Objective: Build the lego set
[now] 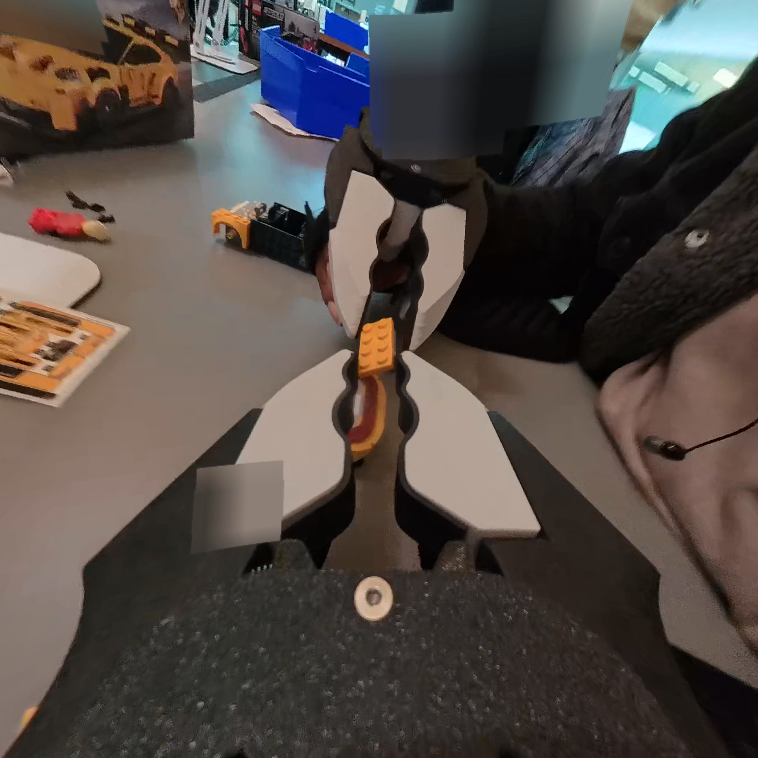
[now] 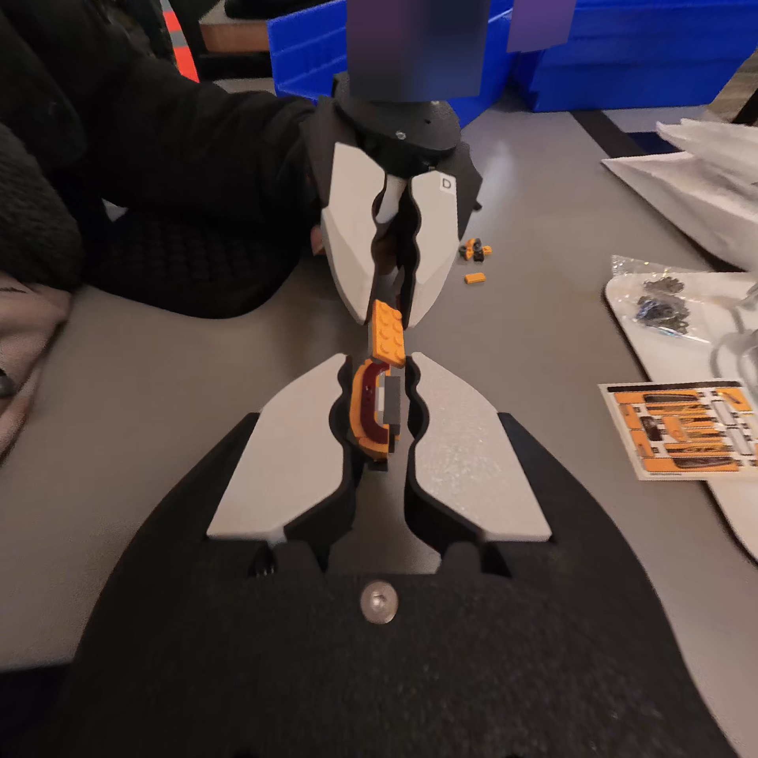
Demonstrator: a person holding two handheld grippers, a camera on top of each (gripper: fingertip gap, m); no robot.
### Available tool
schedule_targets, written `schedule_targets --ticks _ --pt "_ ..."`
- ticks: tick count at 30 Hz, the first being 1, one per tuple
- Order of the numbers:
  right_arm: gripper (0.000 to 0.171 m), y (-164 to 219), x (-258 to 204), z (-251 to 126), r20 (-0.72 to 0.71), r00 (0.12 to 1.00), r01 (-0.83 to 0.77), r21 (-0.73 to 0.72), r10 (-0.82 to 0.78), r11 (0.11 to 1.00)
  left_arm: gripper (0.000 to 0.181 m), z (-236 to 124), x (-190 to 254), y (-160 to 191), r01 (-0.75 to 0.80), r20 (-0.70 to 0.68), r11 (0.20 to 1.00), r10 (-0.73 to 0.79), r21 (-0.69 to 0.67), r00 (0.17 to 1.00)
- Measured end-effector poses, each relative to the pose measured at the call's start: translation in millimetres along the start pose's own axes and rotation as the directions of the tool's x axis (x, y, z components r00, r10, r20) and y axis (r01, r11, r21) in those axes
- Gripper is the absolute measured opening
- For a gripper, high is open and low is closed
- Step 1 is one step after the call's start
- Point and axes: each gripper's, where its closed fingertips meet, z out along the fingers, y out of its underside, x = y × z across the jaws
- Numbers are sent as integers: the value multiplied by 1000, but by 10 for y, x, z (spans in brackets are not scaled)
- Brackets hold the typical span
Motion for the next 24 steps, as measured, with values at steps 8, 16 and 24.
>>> schedule_targets --ticks 8,16,24 --pt "17 41 4 41 10 999 -45 -9 45 999 17 15 18 29 -219 70 976 218 -1 973" --pt "17 61 25 60 -15 1000 -11 -8 11 1000 16 12 0 42 -322 113 947 321 -9 940" --pt "17 86 83 73 -61 998 21 -9 -21 1000 17 17 -71 69 -303 148 952 305 -39 941"
